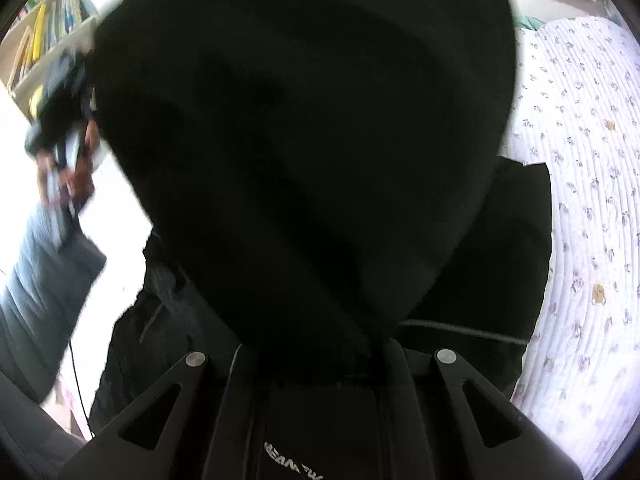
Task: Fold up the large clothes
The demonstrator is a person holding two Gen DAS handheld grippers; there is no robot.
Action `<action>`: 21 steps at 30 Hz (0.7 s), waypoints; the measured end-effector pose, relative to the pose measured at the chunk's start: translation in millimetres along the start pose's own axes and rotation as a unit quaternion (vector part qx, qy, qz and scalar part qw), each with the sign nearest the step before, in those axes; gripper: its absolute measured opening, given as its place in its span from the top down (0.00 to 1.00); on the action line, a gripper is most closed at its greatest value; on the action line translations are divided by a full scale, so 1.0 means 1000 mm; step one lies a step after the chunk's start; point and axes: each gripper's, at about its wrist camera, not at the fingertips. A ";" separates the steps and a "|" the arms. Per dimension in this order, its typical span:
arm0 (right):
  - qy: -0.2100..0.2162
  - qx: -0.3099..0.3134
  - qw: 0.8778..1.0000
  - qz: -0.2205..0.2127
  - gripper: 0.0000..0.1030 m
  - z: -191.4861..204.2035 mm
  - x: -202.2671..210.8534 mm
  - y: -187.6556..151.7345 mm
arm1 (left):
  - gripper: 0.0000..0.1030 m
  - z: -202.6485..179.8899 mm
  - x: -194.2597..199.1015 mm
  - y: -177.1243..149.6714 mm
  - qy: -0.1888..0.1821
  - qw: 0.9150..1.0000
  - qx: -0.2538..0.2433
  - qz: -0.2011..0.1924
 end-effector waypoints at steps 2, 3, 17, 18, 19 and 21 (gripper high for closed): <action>-0.009 0.010 1.000 0.003 0.89 0.005 -0.002 -0.006 | 0.31 -0.008 -0.015 0.010 -0.060 0.998 0.022 0.013; -0.011 0.013 1.000 0.003 0.89 0.006 -0.002 -0.008 | 0.31 -0.012 -0.023 0.012 -0.081 0.996 0.026 0.026; -0.037 -0.032 0.997 -0.055 0.88 -0.015 0.018 0.007 | 0.88 -0.060 -0.055 -0.026 0.101 0.983 -0.113 0.107; -0.034 -0.051 0.997 -0.055 0.88 -0.020 0.016 0.010 | 0.88 -0.064 -0.047 -0.033 0.111 0.978 -0.137 0.108; -0.031 -0.067 0.996 -0.055 0.87 -0.021 0.015 0.011 | 0.88 -0.066 -0.038 -0.042 0.128 0.973 -0.156 0.111; -0.022 -0.105 0.993 -0.052 0.86 -0.030 0.011 0.013 | 0.88 -0.062 -0.022 -0.056 0.157 0.967 -0.162 0.122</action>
Point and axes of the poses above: each gripper's, at about its wrist camera, not at the fingertips, and x roughly against the way its jaws point, z to its left, y to its top, and after that the axes turned 4 degrees about -x, right-handed
